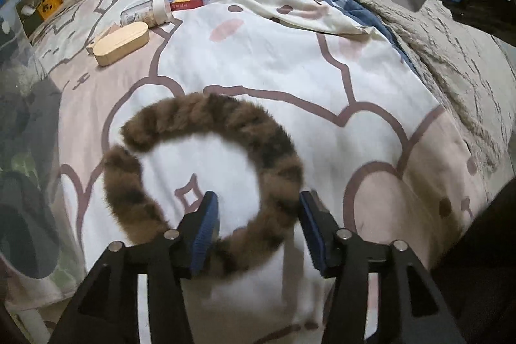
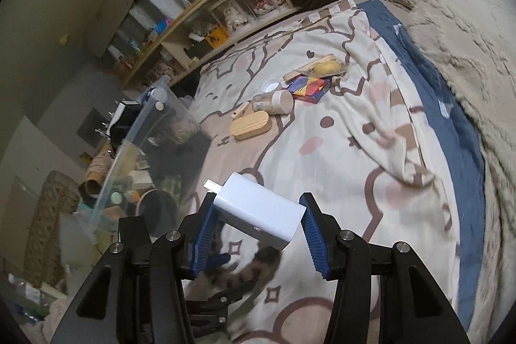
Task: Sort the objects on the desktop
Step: 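Lift the white block with the right tool while the left tool holds the headband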
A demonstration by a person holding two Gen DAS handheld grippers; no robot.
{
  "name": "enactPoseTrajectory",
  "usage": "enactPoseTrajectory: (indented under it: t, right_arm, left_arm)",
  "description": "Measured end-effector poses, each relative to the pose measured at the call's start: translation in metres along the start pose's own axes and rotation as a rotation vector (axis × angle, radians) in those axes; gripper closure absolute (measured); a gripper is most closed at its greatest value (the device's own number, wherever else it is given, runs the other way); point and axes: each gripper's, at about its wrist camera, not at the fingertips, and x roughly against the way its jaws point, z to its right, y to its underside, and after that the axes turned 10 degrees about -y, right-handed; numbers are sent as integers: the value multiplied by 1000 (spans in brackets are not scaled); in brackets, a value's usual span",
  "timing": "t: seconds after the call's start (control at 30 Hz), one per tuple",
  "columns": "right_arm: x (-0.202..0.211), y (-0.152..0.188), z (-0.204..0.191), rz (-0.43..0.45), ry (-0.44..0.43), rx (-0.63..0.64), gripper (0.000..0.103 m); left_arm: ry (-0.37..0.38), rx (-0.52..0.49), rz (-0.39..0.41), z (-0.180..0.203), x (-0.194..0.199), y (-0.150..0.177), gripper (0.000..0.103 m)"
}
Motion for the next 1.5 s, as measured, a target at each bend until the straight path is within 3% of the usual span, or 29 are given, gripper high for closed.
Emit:
enactPoseTrajectory:
  t: [0.17,0.27,0.37,0.47,0.67,0.83,0.9,0.97,1.13,1.3,1.5]
  right_arm:
    - [0,9,-5,-4,34,42,51]
    - [-1,11,-4,-3,38,44,51]
    - [-5,11,4,-8,53,18,51]
    - [-9,11,18,-19,54,-28,51]
    - [-9,10,31,-22,26,-79,51]
    - [-5,8,28,-8,14,-67,51]
    - [-5,7,25,-2,12,-56,51]
    - [-3,6,23,10,1,-50,51]
    - [2,5,23,36,-22,-59,51]
    - [6,4,26,60,-26,-73,51]
    - [5,3,23,55,-69,-69,51]
  left_arm:
    - [-69,-162,20,2,10,5,46]
    - [-90,-211,23,-2,5,6,46]
    - [-74,-298,55,3,-1,13,46]
    - [-114,-426,89,17,-4,24,46]
    - [-171,-584,74,35,-14,45,46]
    - [-179,-527,45,28,-18,42,45]
    - [-166,-487,35,25,-20,40,50]
    - [-154,-438,32,23,-21,37,75]
    - [-120,-340,25,20,-19,26,82]
    - [-126,-268,56,20,-7,20,87]
    - [-63,-115,117,9,15,6,91]
